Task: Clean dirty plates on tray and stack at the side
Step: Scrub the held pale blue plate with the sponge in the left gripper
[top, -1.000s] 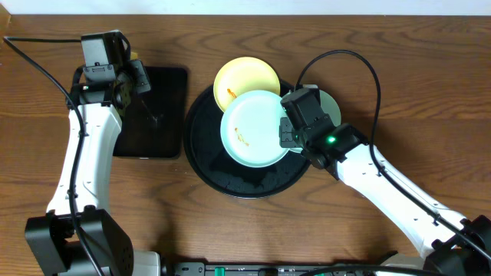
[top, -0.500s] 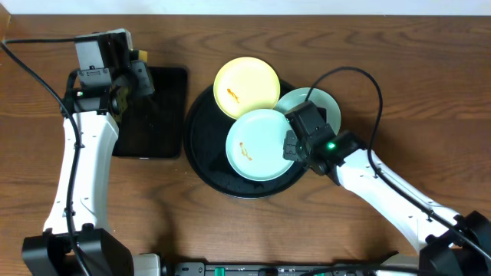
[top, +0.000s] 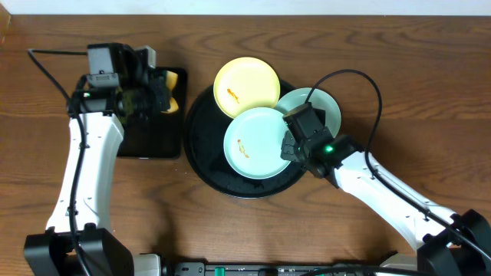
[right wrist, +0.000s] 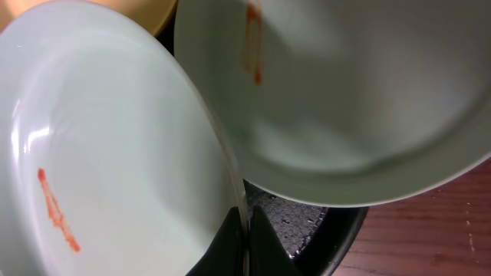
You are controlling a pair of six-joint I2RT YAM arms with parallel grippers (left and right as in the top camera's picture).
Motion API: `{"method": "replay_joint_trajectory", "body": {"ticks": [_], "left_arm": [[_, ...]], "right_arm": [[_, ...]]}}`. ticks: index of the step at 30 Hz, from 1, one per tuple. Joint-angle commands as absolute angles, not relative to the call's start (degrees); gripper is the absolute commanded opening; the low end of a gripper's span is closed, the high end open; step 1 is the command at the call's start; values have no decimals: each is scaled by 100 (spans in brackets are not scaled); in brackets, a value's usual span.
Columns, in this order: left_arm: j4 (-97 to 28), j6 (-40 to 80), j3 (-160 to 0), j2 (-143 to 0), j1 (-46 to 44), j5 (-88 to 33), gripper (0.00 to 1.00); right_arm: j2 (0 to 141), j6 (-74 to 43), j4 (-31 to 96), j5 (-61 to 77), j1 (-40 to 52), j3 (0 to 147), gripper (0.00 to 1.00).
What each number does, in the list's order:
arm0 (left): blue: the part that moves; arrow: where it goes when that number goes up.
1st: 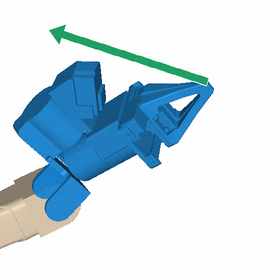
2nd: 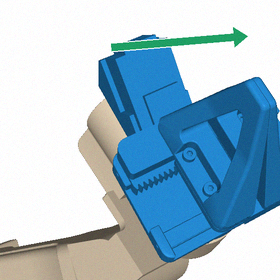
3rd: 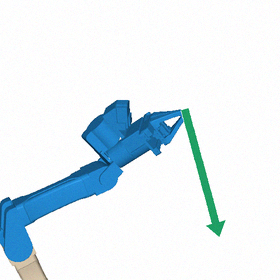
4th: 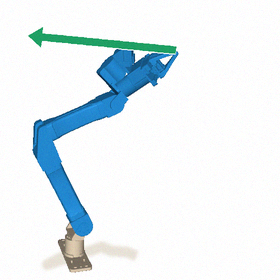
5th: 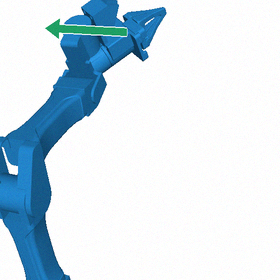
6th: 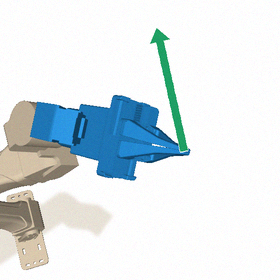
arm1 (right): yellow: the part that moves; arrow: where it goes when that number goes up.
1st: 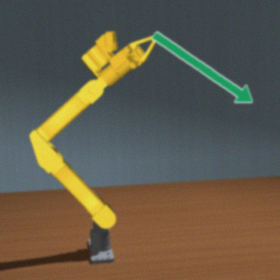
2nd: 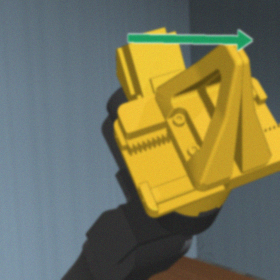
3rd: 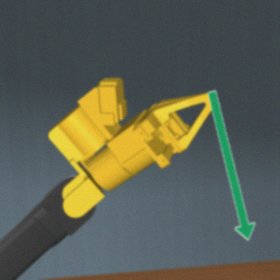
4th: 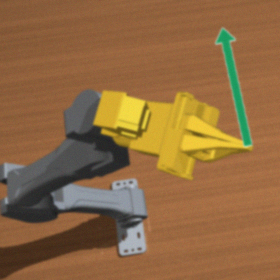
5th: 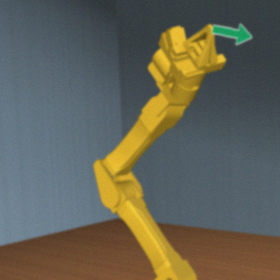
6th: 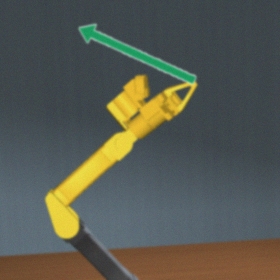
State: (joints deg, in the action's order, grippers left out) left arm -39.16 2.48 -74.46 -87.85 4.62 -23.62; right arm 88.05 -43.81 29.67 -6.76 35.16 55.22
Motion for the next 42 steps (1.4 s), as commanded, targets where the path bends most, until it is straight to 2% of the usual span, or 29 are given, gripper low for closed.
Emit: {"method": "replay_joint_trajectory", "body": {"ticks": [1, 12, 25, 38, 42], "left_arm": [[-3966, 108, -7214, -8711, 252, -2550, 7], [-4034, 108, -6816, -8711, -495, -2071, 7], [-4051, 113, -6005, -8711, -1798, -2069, 7], [-2401, 489, -4735, -8711, -2506, -2003, 7], [-2233, 506, -4532, -8711, -2598, -1575, 7]], "right_arm": [[8984, -4724, 2930, -722, 3754, 5446, 1], [9830, -4971, 2477, -703, 4193, 5446, 1], [9837, -4971, 2388, -705, 4193, 5448, 1], [9837, -4969, 2405, -703, 4193, 5448, 1], [9837, -4969, 2412, -703, 4193, 5448, 1]]}}
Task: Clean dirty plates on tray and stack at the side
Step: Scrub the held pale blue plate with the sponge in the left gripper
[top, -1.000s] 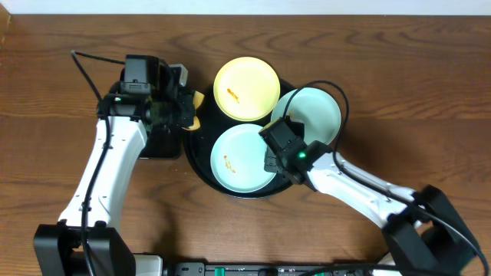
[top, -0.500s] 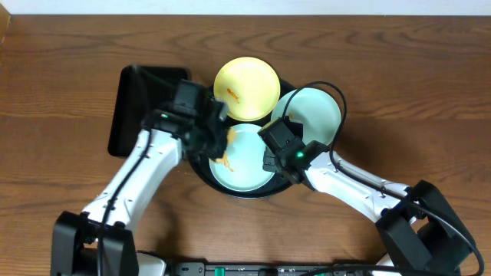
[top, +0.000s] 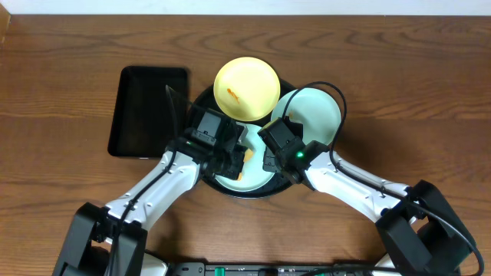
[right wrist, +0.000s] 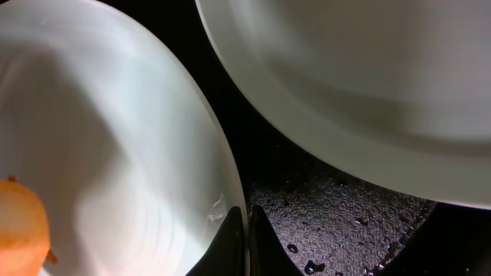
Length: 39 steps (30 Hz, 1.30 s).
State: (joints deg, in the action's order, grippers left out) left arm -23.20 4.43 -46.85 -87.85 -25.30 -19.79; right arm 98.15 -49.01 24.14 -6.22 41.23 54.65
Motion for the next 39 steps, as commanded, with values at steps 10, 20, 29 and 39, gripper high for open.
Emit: {"method": "replay_joint_trajectory", "body": {"ticks": [10, 20, 29, 39], "left_arm": [[-1592, 526, -4176, -8713, -2773, -1566, 8], [-1492, 548, -3942, -8713, -2775, -1426, 8], [-1105, 550, -3741, -8713, -2773, -1059, 8], [-1105, 550, -3739, -8715, -2775, -956, 8]], "right_arm": [[9837, -4969, 2414, -705, 4193, 5448, 1], [9837, -4969, 2421, -703, 4198, 5448, 1], [9837, -4967, 2539, -703, 4239, 5446, 1], [9926, -4965, 2676, -714, 4381, 5446, 1]]}}
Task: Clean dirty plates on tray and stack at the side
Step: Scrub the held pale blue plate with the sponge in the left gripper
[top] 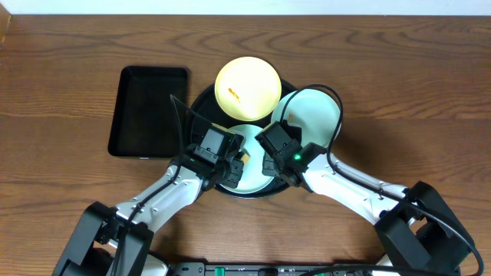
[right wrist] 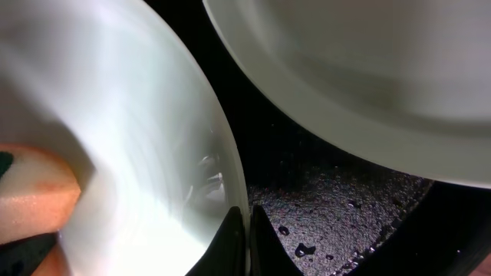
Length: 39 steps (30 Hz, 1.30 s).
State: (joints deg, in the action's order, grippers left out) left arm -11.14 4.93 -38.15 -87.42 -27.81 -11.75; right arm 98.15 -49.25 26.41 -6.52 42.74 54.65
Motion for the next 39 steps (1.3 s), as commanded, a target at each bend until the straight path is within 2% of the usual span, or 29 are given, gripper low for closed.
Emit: {"method": "replay_joint_trajectory", "body": {"ticks": [1, 27, 31, 39], "left_arm": [[-1105, 550, -3739, -8718, -2775, -956, 8], [-622, 454, -3734, -9124, -2773, -604, 8], [-355, 412, -3734, -9155, -2770, -137, 8], [-191, 362, -3734, -9212, -2768, -78, 8]], "right_arm": [[9983, -4965, 2676, -705, 4381, 5446, 1], [10182, -4705, 2613, -709, 4381, 5446, 1], [10182, -4705, 2615, -707, 4381, 5446, 1], [10182, -4661, 2609, -707, 4381, 5446, 1]]}}
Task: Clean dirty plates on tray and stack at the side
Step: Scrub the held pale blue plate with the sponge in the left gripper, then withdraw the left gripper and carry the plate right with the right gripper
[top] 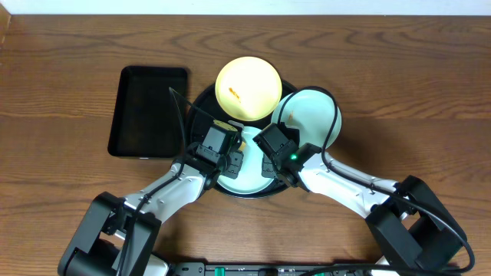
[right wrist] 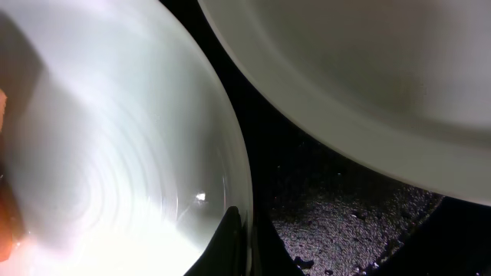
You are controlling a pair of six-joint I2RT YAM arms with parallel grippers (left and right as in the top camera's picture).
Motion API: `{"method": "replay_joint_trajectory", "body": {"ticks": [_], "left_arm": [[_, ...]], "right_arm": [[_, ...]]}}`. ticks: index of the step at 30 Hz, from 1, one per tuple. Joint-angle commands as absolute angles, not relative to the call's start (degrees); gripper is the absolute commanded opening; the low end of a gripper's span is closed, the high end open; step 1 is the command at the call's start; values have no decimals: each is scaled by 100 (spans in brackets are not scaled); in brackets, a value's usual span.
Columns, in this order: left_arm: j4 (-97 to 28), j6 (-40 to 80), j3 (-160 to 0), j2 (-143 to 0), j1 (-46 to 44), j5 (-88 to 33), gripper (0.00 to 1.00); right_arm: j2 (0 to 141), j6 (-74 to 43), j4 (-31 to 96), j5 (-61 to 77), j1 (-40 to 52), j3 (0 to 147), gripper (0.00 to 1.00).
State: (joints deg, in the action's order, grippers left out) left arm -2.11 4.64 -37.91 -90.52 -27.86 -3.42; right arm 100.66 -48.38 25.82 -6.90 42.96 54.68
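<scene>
A pale green plate (top: 247,178) (right wrist: 115,146) lies at the front of the round black tray (top: 201,115). My right gripper (top: 268,159) (right wrist: 247,247) is shut on this plate's right rim. My left gripper (top: 233,152) is over the plate's left part, shut on a yellow-orange sponge (top: 229,127). Only a sliver of the sponge (right wrist: 3,222) shows at the left edge of the right wrist view. No streak shows on the plate's visible surface. A yellow plate (top: 247,87) with an orange streak lies at the tray's far side. Another pale green plate (top: 313,115) (right wrist: 368,77) rests on the right.
A rectangular black tray (top: 148,111) lies on the wooden table to the left. The round tray's floor (right wrist: 345,222) is wet with droplets. Both forearms reach in from the front edge of the table, and cables loop above the right-hand plate.
The sponge was well into the plate in the right wrist view; now only its tip shows at the left edge. My left gripper stands slightly farther back. My right gripper still grips the rim.
At first my left gripper was at the rectangular tray with the sponge, while my right gripper held the rim of the streaked green plate. Then the left gripper was over that plate with the sponge on it. Now the streak no longer shows.
</scene>
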Motion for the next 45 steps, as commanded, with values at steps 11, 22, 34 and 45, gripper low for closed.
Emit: {"method": "replay_joint_trajectory", "body": {"ticks": [11, 22, 34, 45], "left_arm": [[644, 78, -3734, -9671, -2755, -36, 8], [1791, -40, -3736, -9607, -2648, -36, 8], [2226, 467, -4042, -7269, -1575, -36, 8], [-281, 1636, -4431, -6565, 384, -1186, 8]], "right_arm": [[10182, -4639, 2615, -709, 4381, 5446, 1], [10182, -4641, 2611, -709, 4381, 5446, 1], [10103, -4036, 2781, -913, 4381, 5863, 1], [9810, -1415, 3732, -3020, 4423, 7752, 1]]}}
